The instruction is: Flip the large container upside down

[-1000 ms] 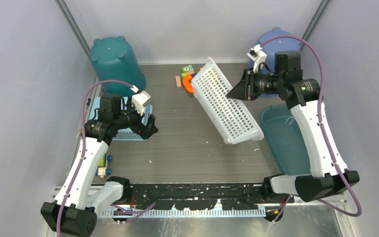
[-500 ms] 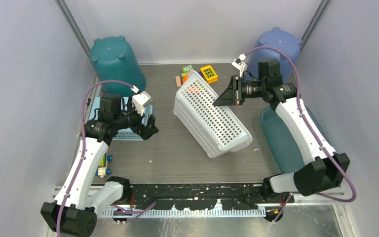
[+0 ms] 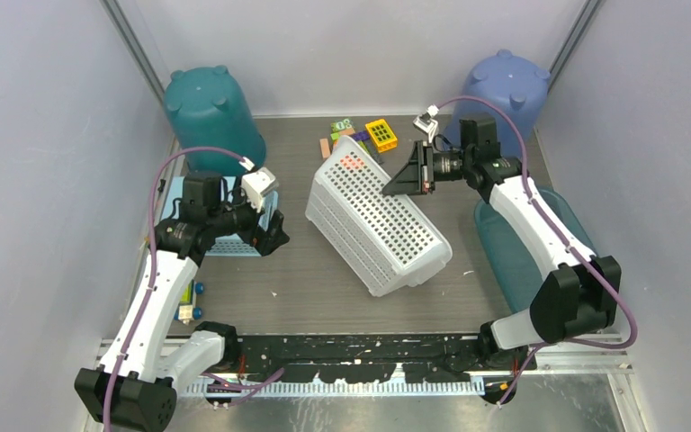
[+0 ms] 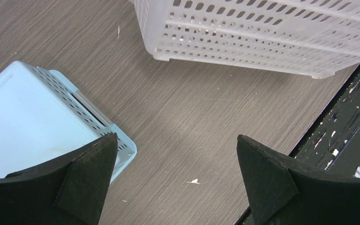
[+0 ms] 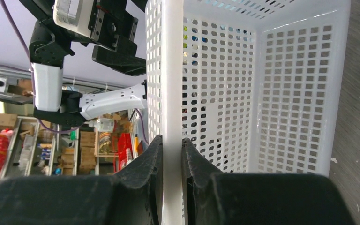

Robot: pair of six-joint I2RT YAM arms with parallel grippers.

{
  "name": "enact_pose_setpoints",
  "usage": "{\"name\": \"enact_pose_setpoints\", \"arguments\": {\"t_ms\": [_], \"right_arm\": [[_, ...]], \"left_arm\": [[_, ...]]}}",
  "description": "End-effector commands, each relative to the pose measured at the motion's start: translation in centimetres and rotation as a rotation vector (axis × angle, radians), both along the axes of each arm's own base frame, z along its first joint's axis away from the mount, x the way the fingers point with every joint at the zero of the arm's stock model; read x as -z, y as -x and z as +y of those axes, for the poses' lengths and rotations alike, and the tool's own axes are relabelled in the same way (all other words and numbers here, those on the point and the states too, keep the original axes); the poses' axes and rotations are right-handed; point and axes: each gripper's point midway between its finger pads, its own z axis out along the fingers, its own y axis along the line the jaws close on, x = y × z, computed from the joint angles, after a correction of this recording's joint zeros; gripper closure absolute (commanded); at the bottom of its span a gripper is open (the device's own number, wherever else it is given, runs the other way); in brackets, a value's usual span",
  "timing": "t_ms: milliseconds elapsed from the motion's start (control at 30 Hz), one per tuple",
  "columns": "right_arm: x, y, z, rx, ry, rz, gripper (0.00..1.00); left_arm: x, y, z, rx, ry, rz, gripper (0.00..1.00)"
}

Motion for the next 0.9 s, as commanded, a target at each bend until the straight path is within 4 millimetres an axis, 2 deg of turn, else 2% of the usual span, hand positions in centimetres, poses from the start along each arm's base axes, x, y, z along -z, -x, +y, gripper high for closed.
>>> {"name": "enact_pose_setpoints", "arguments": {"t_ms": [0,133,400,867], "right_arm": [[-0.4,0.4,0.6,-0.073,-0.062,0.012,0.99],[1.2,-0.3,0.5,-0.074,-0.048,0.050,0.99],[4.4,-1.6,-0.9,-0.066,0.023,0.100,0.99],[7.7,-2.2,-2.9,-0.040,0.166,0.017,0.99]], "left_arm": [[-0.9,-0.1,-0.4,0.026,0.020,-0.042,0.00],[-0.9,0.0,-0.4,0.026,0.020,-0.047,0.00],[-0.9,0.1,-0.5,0.031,0.022,-0.045,0.00],[-0.7,0.1,-0.5,0.038,0.022,-0.040,0.00]]}}
